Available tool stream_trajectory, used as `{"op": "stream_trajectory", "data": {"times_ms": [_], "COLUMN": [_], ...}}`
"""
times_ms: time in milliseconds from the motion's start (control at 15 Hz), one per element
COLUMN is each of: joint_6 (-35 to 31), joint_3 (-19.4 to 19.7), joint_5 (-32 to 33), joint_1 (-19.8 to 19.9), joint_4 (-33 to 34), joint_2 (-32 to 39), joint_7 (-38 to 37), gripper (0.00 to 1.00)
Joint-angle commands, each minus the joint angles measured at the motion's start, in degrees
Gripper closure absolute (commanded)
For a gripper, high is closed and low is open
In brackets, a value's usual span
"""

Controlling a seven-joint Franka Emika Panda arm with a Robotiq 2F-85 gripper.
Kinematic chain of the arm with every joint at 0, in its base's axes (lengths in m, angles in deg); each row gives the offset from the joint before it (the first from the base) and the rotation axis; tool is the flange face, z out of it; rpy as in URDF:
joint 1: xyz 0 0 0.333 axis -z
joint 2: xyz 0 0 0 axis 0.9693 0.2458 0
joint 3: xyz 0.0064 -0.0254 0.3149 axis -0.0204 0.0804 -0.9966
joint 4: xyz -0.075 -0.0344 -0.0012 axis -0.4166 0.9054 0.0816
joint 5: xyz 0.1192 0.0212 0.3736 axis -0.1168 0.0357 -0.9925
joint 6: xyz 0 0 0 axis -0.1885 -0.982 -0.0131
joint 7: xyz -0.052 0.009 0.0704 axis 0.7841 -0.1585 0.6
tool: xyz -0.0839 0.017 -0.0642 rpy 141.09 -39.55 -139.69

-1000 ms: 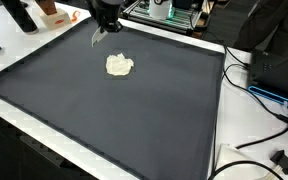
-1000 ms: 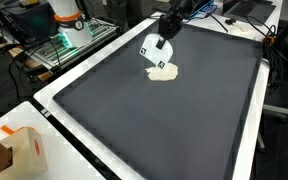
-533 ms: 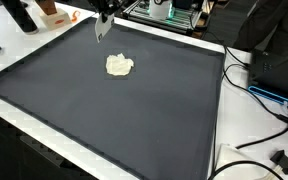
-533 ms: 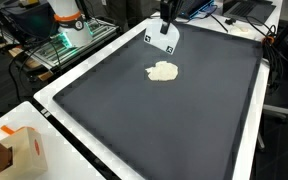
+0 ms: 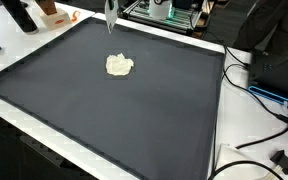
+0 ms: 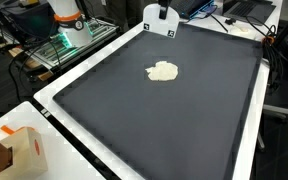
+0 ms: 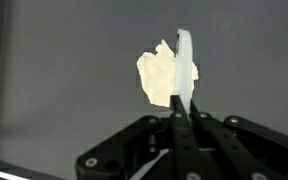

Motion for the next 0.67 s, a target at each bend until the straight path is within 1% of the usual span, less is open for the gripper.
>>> {"op": "stream_trajectory", "data": {"times_ms": [0, 267, 600], "joint_6": [-2.09, -2.70, -3.31], "joint_3": [-0.36, -0.36, -0.60], "joint_5": [-3.47, -4.59, -4.41], "joint_1": [0.81, 0.44, -0.07], "joint_4": [-4.33, -5.50, -6.14], "joint_2": [-4.25, -6.22, -7.83], "joint_7": [6.76, 12.14, 17.99], "gripper": [0.99, 0.99, 0.99]}}
